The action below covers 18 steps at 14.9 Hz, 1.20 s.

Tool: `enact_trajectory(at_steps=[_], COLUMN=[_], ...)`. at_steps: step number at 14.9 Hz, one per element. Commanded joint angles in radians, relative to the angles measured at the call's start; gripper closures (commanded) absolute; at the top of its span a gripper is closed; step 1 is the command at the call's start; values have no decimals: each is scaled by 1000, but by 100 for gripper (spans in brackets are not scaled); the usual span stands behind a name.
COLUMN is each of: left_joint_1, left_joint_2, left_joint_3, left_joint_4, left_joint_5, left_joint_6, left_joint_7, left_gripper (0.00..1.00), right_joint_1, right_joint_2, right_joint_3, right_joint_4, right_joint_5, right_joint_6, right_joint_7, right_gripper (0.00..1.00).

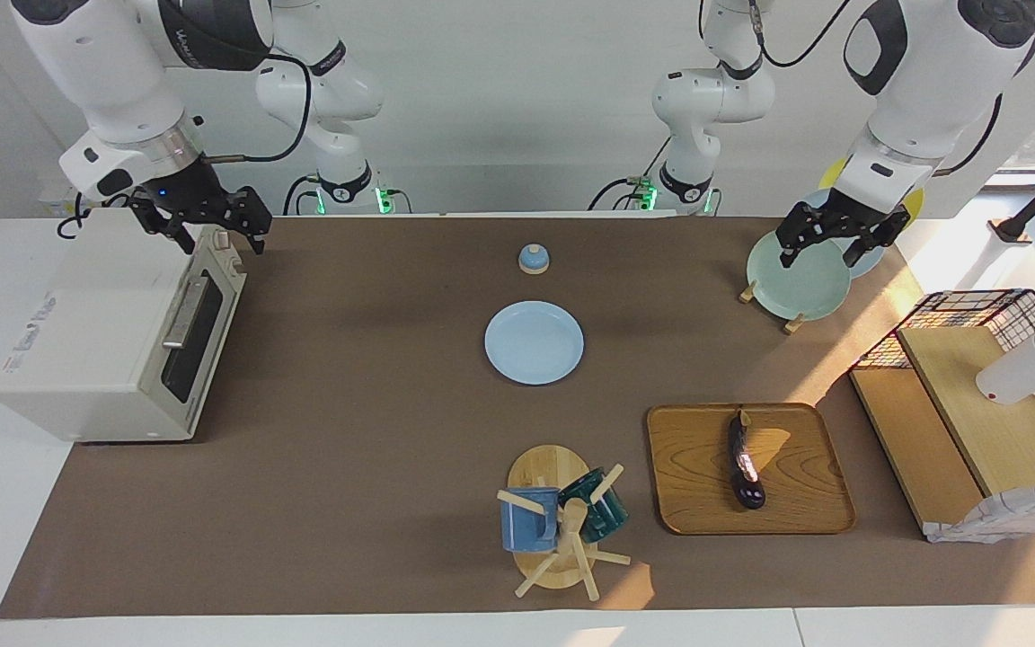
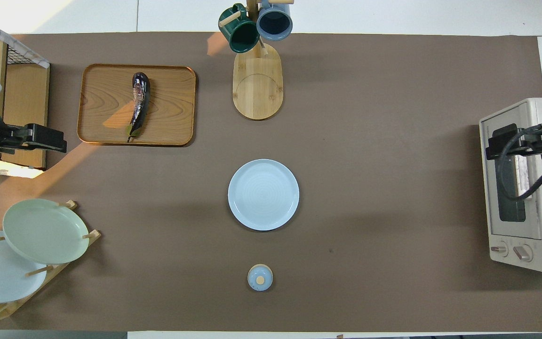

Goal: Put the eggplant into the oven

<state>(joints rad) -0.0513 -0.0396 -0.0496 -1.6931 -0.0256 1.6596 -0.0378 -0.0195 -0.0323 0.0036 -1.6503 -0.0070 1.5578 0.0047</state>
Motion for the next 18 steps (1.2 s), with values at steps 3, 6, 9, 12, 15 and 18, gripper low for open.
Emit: enact_trajectory(at_steps=[3,6,9,12,15,18], left_joint_1=[13,13,13,13,13,13], left_joint_2=[-6,-6,-5,-5,-5,-2], left_joint_3=[-6,-6,-6,-6,-6,-7], left_joint_4=[-13,-14,-14,-14,-14,-14], left_joint_5=[-14,-14,-14,-14,-14,-14], left_joint_6=[17,20,29,38,42,60], left_joint_7=[3,7,6,7,6,10], left_gripper=[0,0,0,0,0,0], right_joint_1=[-7,-5,-7,-17,-14,-30], right_joint_2=[-6,-14,-17,-27,-63,-115], right_joint_3=[9,10,9,9,6,-2], right_joint_4=[7,1,-9,-34,-118,-262], right_joint_5=[25,25,27,27,21,-89], right_joint_6=[-32,-33,-33,-27,48,226], right_joint_7=[-6,-6,-6,-32,-116,-127], right_gripper=[0,0,0,1,100,100])
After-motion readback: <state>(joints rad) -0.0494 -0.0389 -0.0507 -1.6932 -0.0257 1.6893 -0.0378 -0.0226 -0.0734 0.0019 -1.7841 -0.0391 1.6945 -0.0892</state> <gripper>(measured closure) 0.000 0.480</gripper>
